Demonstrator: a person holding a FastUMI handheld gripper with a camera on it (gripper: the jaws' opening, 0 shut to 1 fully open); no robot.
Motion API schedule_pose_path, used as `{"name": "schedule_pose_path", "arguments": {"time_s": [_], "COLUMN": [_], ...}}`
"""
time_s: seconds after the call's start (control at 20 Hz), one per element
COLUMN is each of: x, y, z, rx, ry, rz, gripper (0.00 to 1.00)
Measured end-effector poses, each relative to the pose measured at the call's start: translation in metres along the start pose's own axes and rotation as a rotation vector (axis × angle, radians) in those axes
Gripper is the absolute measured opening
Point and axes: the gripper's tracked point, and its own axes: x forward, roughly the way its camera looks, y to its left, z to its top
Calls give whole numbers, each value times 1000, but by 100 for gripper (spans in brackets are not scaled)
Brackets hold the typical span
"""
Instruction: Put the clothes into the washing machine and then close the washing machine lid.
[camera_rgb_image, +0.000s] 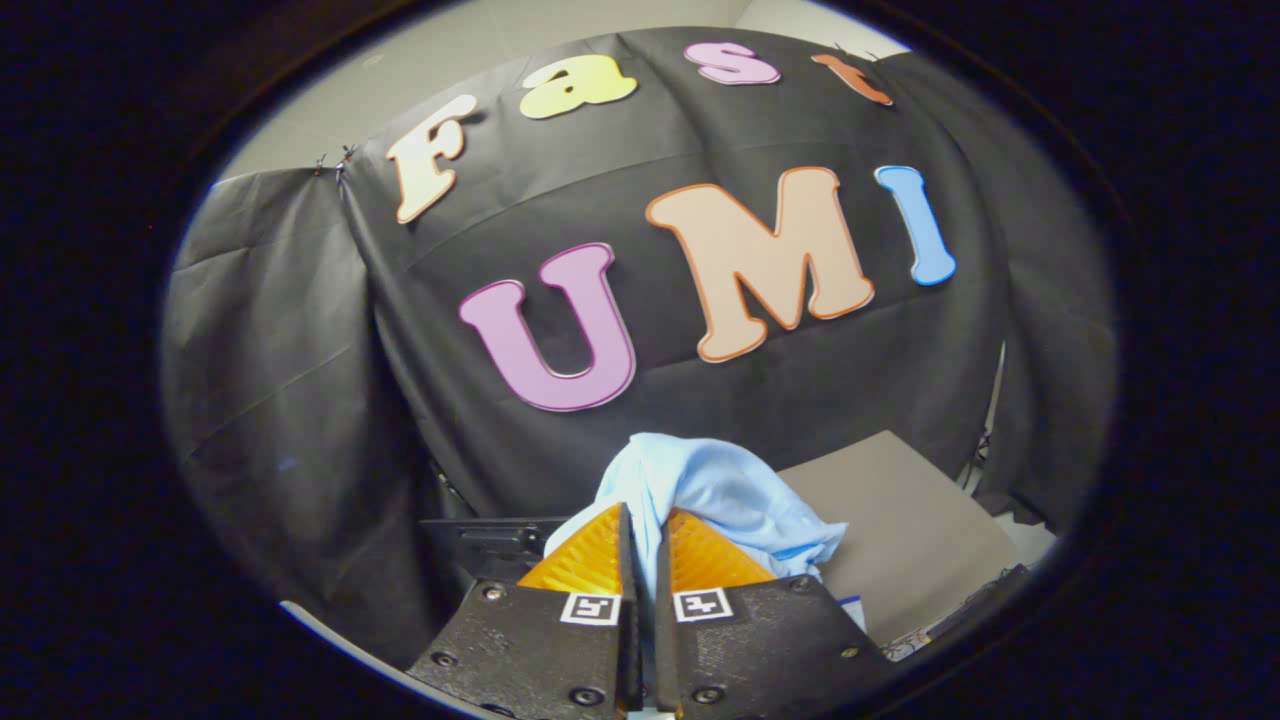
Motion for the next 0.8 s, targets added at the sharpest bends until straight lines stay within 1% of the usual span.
{"name": "schedule_pose_path", "arguments": {"time_s": [0.2,0.4,0.55,0.8], "x": [2,16,31,65], "y": [57,111,147,184], "z": [-3,-21,-48,-120], "rx": [-8,-24,-25,-85], "ry": [-12,-11,8,139], "rz": [75,135,177,196], "gripper": [6,5,5,6]}}
